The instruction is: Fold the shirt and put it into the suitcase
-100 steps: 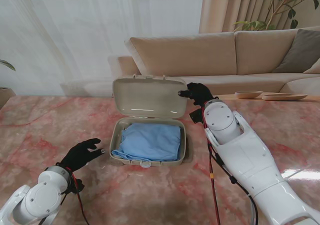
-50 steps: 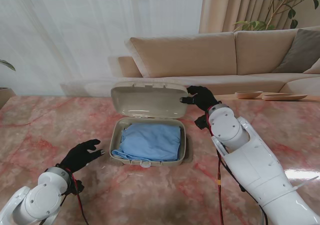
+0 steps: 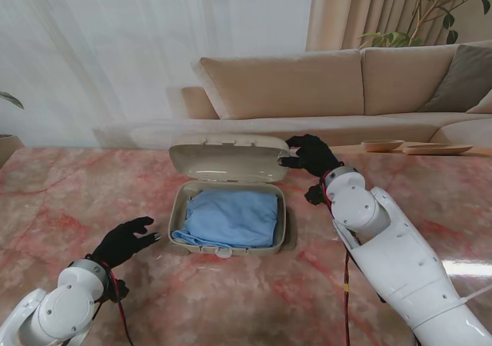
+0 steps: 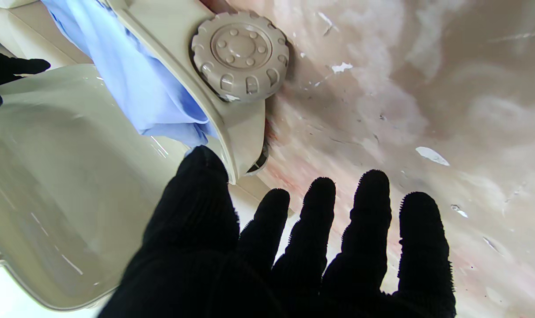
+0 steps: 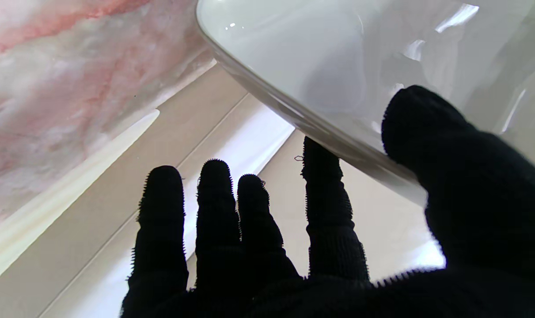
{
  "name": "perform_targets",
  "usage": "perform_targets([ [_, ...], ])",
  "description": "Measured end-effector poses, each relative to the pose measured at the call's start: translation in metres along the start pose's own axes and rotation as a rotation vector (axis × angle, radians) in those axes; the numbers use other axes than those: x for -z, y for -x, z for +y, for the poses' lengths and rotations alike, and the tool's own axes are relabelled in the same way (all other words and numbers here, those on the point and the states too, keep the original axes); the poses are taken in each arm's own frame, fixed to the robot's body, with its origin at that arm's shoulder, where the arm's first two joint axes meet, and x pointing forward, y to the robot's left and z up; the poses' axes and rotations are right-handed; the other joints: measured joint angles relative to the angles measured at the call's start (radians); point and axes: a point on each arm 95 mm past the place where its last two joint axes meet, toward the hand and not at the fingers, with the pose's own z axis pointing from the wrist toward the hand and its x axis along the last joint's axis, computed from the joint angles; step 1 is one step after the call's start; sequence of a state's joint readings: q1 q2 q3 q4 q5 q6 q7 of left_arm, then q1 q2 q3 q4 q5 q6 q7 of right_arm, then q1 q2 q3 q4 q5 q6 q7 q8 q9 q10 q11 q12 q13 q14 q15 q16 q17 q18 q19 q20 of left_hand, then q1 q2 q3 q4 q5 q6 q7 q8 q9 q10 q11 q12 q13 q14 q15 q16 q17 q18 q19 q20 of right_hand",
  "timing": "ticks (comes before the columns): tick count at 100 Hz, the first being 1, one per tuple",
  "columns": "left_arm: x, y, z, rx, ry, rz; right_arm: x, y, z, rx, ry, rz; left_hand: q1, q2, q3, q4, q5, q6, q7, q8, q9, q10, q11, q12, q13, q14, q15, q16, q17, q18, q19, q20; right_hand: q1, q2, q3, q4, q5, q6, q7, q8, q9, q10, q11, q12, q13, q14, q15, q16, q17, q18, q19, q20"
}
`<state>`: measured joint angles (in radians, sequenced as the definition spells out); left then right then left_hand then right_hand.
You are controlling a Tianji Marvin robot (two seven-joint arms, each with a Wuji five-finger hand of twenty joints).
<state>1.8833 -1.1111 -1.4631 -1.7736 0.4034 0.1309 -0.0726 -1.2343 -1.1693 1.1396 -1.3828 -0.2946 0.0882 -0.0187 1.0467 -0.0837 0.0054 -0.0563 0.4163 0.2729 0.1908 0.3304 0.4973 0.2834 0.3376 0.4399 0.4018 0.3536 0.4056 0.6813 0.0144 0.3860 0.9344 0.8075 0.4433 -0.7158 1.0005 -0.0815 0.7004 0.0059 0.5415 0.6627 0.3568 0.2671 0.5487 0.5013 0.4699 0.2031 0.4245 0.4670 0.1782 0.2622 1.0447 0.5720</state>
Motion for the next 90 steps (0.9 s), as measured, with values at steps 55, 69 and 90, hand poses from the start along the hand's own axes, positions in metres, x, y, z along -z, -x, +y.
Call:
perform_targets([
  [55,0.002,0.002,0.001,-0.002,-0.001,-0.012,0.018,0.013,0.005,0.137,-0.025,0.025,0.0,0.0,0.0,0.0,0.0,0.0,0.0,0.0,0.0,-0.001,0.0,0.0,0.0,0.0,0.0,-0.001,0.0,0.0,0.0,0.0,-0.042,0.0,-0.052,0.0,-0.035,0.063,-0.05,-0.028,0.0,0.0,-0.014,-0.01,0.007,0.0,-0.005,0.0,0.004,0.001,-0.009,0.0],
  [69,0.003,0.003,0.0,-0.003,-0.002,-0.013,0.021,0.015,0.007,0.119,-0.019,0.023,0.0,0.0,0.0,0.0,0.0,-0.001,0.0,0.0,0.0,-0.001,0.0,0.0,0.0,0.0,0.0,-0.001,0.0,0.0,0.0,0.0,-0.042,0.0,-0.053,0.0,-0.034,0.063,-0.055,-0.028,0.0,0.0,-0.017,-0.011,0.007,0.0,-0.012,0.0,0.005,0.002,-0.009,0.0],
  [90,0.004,0.004,0.0,-0.007,-0.006,-0.016,0.026,0.016,0.008,0.123,-0.02,0.025,0.0,0.0,0.0,0.0,0.0,-0.001,0.0,0.0,0.0,-0.001,0.0,0.0,0.0,0.0,0.0,-0.001,0.0,0.0,0.0,0.0,-0.042,0.0,-0.053,0.0,-0.034,0.063,-0.055,-0.028,0.0,0.0,-0.018,-0.011,0.007,0.0,-0.016,0.0,0.005,0.004,-0.009,0.0],
])
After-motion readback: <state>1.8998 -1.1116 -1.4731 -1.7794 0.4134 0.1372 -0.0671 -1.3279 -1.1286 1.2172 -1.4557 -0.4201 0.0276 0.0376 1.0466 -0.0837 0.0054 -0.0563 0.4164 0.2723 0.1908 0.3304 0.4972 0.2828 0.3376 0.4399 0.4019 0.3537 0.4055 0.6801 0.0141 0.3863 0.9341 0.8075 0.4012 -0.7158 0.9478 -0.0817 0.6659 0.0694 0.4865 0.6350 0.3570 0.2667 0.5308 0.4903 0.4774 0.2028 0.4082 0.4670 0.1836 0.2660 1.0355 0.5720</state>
